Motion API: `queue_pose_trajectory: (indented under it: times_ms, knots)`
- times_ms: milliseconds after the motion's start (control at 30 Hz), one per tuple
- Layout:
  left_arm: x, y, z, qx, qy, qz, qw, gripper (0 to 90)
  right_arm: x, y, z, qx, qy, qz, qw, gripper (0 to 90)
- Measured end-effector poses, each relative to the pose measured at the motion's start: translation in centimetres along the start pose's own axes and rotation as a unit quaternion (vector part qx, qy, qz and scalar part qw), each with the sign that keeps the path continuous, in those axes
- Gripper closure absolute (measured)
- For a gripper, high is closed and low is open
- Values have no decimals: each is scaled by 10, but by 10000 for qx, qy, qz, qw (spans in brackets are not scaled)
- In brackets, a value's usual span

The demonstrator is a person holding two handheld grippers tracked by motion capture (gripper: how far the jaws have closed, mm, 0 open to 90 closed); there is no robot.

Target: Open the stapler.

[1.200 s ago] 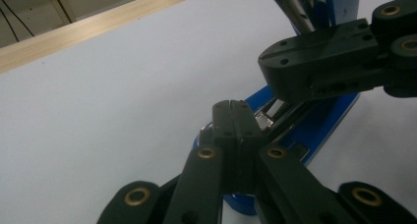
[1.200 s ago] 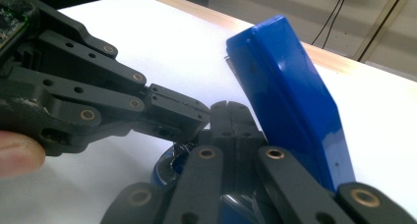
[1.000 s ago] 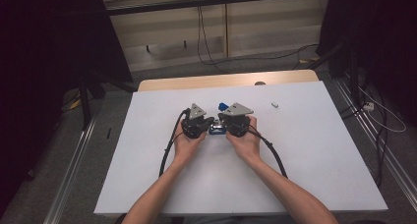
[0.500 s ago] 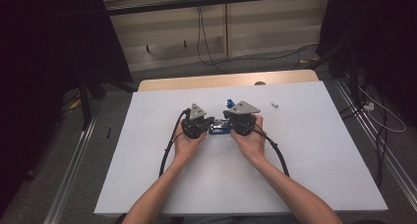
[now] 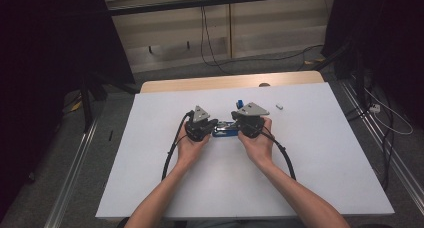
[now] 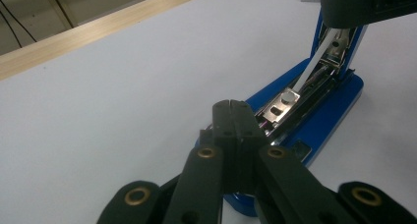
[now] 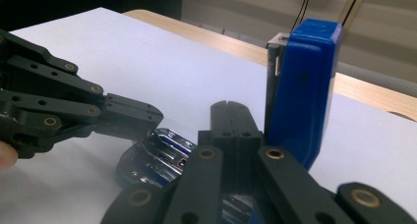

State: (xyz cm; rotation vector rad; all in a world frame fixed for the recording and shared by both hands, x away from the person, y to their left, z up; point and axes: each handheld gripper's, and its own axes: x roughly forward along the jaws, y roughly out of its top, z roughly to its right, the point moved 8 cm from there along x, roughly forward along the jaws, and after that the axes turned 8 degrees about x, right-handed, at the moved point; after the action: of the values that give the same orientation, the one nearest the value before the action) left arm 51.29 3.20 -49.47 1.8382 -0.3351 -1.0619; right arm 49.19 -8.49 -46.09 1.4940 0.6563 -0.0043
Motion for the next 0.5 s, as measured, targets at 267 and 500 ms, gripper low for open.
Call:
queue_pose_trajectory:
  times_ms: [267, 500]
  knots:
    - [0, 0, -1, 18, -60, 15, 10000, 900, -1, 0, 0, 111, -5, -23, 9999, 900]
    - [0, -1, -1, 31, -59, 32, 10000, 900, -5, 1, 9, 202, -26, 2, 9998, 900]
